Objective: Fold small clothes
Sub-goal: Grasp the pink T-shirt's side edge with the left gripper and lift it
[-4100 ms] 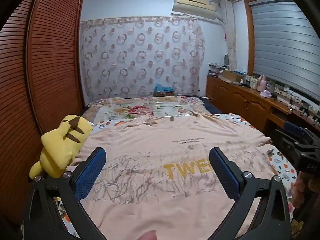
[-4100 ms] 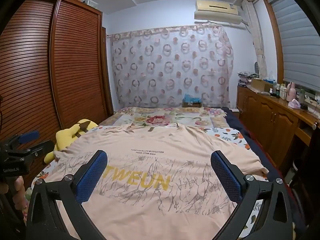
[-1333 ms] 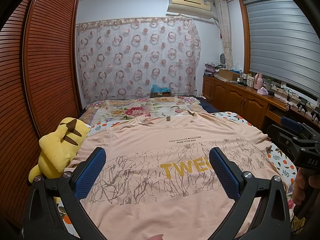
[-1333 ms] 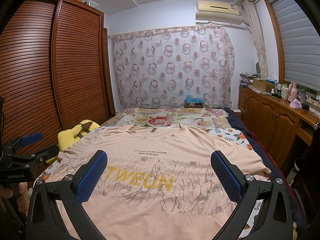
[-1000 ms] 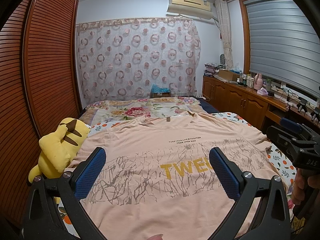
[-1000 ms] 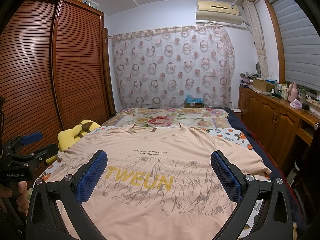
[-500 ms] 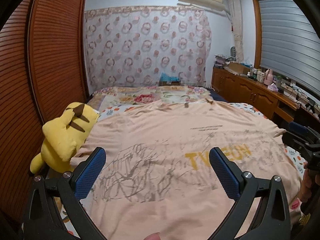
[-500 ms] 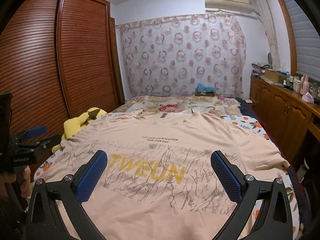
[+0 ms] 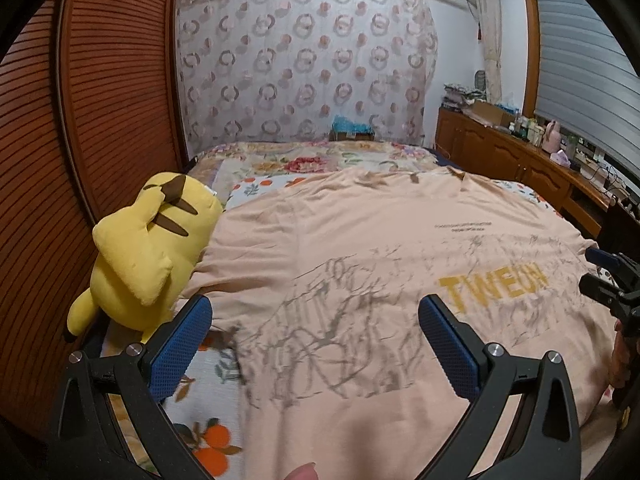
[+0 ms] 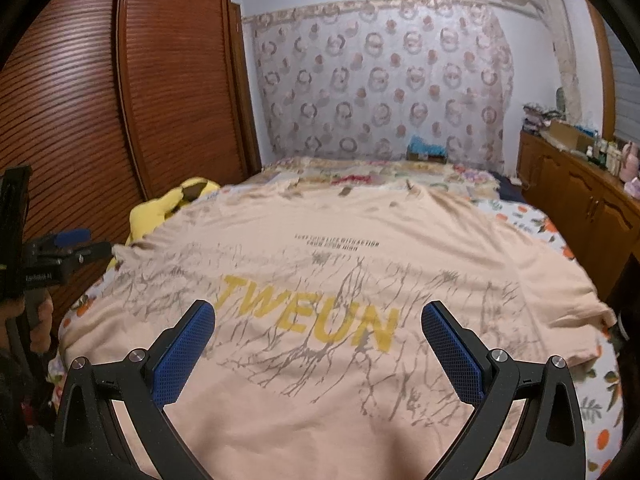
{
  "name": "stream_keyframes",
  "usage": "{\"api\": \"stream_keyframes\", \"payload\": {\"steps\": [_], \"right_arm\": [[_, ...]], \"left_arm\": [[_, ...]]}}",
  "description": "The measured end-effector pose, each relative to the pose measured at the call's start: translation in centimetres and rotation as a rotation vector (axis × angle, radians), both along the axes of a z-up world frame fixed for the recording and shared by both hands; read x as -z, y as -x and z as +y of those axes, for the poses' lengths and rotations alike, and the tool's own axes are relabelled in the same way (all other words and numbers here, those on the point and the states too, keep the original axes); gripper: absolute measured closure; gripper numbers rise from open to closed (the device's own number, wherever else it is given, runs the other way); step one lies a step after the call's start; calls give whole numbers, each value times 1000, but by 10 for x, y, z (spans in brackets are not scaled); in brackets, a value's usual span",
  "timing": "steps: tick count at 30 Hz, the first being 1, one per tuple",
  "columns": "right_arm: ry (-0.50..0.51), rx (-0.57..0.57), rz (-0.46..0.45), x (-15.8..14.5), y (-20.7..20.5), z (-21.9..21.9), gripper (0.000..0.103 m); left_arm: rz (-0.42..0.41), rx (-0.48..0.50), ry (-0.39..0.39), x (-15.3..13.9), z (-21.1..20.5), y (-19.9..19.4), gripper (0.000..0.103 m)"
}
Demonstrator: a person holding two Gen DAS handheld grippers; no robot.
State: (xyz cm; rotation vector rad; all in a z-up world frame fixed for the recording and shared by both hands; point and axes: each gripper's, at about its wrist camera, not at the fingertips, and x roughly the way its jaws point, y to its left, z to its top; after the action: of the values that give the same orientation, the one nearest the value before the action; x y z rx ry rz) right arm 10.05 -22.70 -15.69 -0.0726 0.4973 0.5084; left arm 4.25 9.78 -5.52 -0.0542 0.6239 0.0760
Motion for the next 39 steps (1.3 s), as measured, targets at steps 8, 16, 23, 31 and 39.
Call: {"api": "stream_keyframes", "payload": {"steps": [8,16,23,31,39], "right_arm": [[68,-26,60,-2,-16,9,0],[69,-27,49,-9,-12,13,0],[80,-27,2,6,-4,18,0],[75,-30,5,5,-4,15,0],[79,-33,6,5,-5,14,0]], "left_arm": [[74,-8,52,11,49,-21,0],[155,-52,142,30,105,-53,28],[292,-70,213,64,133,-85,38],[299,-14,211,60,129,-95,82],[233,34,34,23,100,-86,95]]}}
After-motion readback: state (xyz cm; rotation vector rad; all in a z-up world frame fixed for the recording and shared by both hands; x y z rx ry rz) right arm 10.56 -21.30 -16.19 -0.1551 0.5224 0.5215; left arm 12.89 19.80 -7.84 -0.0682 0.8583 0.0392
